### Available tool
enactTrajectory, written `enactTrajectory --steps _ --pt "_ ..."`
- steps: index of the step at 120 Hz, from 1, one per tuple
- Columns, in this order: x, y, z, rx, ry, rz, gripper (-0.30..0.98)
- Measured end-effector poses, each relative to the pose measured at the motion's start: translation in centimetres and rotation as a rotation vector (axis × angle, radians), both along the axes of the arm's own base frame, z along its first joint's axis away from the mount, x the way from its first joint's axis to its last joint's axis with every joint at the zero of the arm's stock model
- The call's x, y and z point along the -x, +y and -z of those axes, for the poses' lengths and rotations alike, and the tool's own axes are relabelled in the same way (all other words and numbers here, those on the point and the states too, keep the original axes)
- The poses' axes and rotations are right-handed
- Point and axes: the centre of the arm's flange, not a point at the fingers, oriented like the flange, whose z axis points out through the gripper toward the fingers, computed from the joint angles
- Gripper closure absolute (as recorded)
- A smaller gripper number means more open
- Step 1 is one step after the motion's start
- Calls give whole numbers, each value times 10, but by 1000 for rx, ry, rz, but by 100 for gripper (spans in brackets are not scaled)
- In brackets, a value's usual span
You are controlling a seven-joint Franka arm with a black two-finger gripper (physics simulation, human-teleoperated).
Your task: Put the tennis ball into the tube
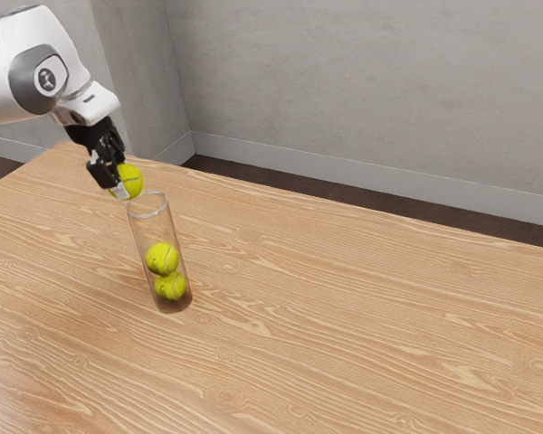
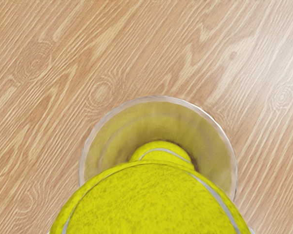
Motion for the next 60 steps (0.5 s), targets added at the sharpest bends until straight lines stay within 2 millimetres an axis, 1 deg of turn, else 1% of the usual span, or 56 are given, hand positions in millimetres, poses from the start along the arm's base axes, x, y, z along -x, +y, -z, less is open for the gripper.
enactTrajectory --steps 7,20,45,60 --pt "-7 -4 1 1 7 4 37" --pt "-14 -6 1 2 13 -1 38" --pt "-14 -13 4 11 40 -8 36" --pt "-14 -17 8 16 57 -11 38"
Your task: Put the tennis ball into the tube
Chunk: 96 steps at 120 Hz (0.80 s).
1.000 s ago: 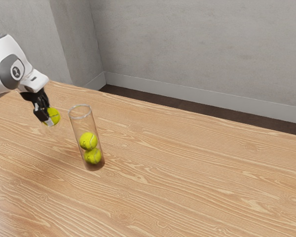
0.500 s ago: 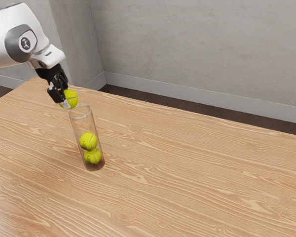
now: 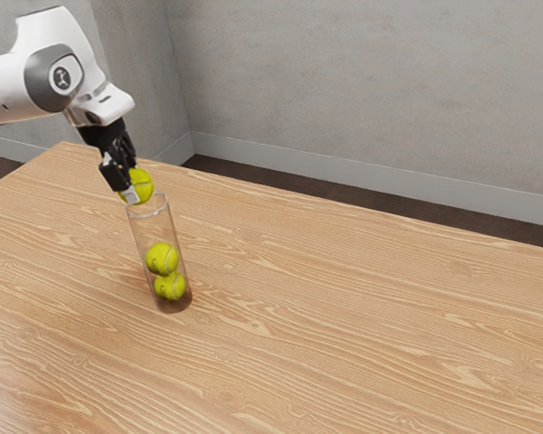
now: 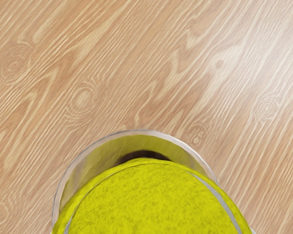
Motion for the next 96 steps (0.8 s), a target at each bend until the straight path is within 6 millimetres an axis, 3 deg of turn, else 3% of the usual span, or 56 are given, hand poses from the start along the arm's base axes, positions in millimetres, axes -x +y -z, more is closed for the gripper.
enactTrajectory --steps 50,64,73,84,96 --pt "-1 -14 3 10 25 2 8" --pt "8 -18 -19 -14 24 -35 4" --pt "14 -23 -45 -61 38 -87 3" --pt "14 -46 -68 -96 59 -136 2" --pt "16 -67 -74 -112 97 -191 1"
